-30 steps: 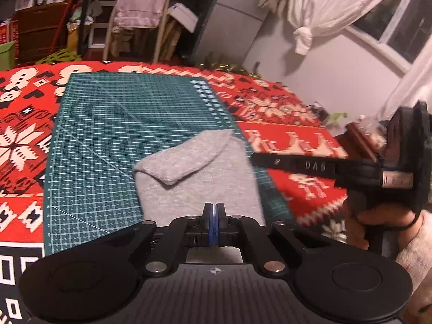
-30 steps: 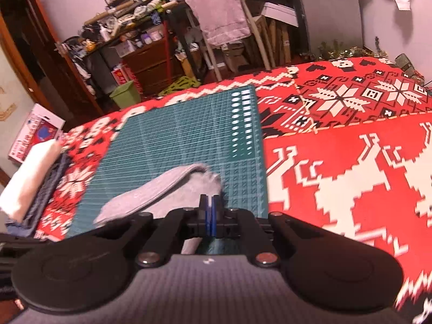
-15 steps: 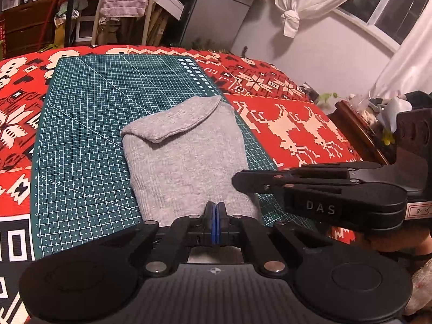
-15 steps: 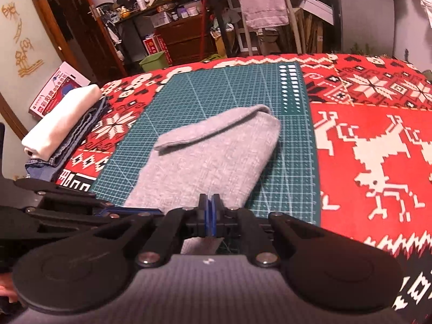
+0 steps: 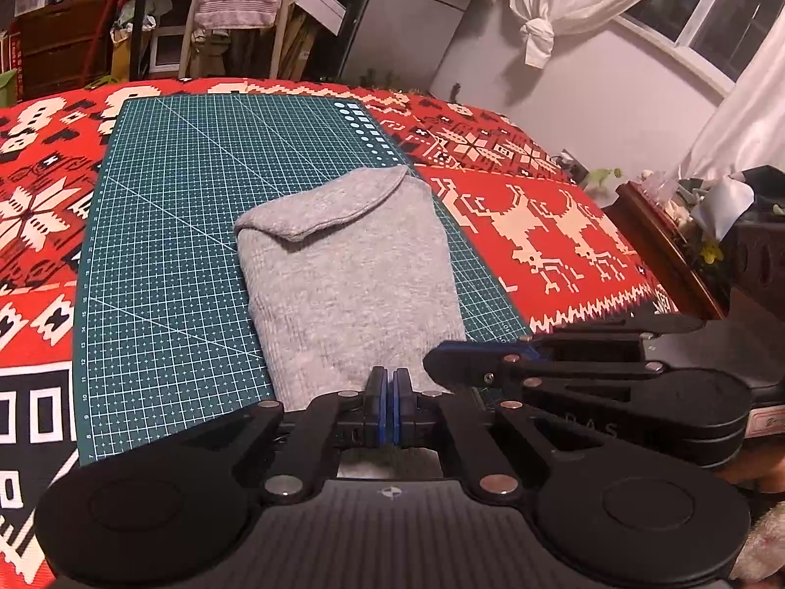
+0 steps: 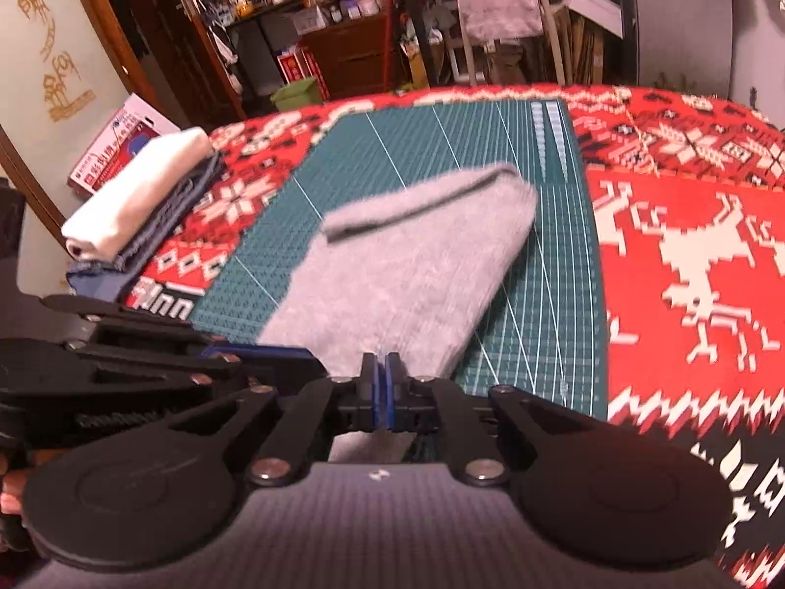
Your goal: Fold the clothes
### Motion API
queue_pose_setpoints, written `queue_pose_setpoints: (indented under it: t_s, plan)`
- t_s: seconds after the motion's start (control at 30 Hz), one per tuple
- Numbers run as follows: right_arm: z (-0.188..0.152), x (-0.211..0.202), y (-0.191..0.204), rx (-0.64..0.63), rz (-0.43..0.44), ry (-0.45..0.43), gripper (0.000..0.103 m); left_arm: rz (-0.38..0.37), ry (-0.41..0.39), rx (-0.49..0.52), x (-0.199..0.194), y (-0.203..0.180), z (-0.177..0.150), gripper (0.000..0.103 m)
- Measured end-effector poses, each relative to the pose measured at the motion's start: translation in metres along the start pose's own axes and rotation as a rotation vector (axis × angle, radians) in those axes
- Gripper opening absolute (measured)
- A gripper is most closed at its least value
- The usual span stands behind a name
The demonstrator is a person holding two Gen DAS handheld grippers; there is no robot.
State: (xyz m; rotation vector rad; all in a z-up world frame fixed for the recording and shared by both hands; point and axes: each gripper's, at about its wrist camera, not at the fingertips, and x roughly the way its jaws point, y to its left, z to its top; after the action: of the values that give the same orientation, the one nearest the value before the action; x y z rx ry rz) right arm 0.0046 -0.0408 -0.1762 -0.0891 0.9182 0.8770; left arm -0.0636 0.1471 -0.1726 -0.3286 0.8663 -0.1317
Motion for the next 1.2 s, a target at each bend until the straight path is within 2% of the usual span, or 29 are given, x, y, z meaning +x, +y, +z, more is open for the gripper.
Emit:
queue_pose_setpoints:
  t_s: [0.57,0.8,0.9,1.2]
  plan:
    - [-0.006,-0.009,-0.006,0.01,-0.021,0.001,0.0,0.039,-0.002,0.052,-0.001,-0.009,-0.002,0.003]
    - [-0.012,-0.021,-0.009,0.02,-0.054,0.004,0.003,0.035,-0.003,0.049,-0.015,-0.015,-0.004,0.002]
    - [-0.012,-0.025,-0.006,0.017,-0.042,-0.014,0.003,0.033,0.005,0.047,-0.014,-0.015,-0.007,0.002]
    - [-0.02,-0.017,-0.003,0.003,-0.032,0.005,0.003,0.047,0.017,0.071,-0.006,-0.019,-0.012,0.002]
